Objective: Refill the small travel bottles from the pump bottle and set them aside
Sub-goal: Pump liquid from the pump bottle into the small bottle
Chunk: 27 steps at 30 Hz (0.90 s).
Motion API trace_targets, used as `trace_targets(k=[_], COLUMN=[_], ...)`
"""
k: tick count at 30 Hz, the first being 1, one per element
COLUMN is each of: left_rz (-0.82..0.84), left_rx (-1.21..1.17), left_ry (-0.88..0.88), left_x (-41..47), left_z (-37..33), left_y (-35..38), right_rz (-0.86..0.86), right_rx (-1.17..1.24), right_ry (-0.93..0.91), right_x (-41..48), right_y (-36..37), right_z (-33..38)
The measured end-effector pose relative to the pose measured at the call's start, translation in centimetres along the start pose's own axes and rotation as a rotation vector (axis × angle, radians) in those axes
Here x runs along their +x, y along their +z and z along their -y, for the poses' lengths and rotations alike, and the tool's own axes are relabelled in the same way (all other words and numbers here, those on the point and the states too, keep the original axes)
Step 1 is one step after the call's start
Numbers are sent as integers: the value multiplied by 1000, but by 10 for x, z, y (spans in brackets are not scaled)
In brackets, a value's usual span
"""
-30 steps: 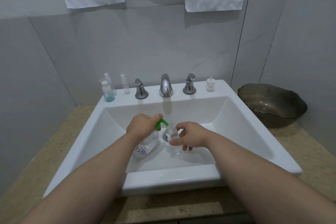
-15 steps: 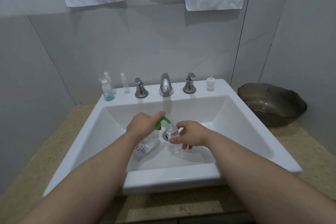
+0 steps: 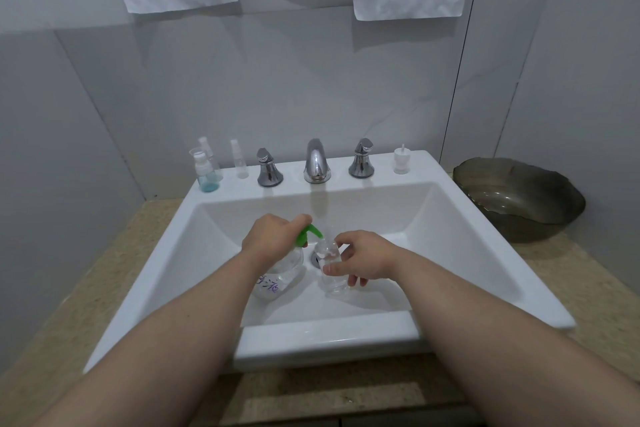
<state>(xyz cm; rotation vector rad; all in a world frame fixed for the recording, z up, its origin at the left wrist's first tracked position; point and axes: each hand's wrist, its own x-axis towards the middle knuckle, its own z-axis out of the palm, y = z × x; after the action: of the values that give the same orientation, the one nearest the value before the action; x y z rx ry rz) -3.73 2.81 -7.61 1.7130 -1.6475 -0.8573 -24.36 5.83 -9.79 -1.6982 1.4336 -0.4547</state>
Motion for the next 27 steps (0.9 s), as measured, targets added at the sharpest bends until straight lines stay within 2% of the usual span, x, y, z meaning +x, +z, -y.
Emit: trace_targets(k=[15,27], left_rz=[12,-1], left_rx=[18,38], left_ry=[45,9], left_x=[2,2], left_z=[7,3], left_y=[-3,0], right_rz=[1,-6], right_rx=[9,14], right_ry=[-4,-7], right_x=[-1,-1], right_y=[0,0], right_z=[1,1])
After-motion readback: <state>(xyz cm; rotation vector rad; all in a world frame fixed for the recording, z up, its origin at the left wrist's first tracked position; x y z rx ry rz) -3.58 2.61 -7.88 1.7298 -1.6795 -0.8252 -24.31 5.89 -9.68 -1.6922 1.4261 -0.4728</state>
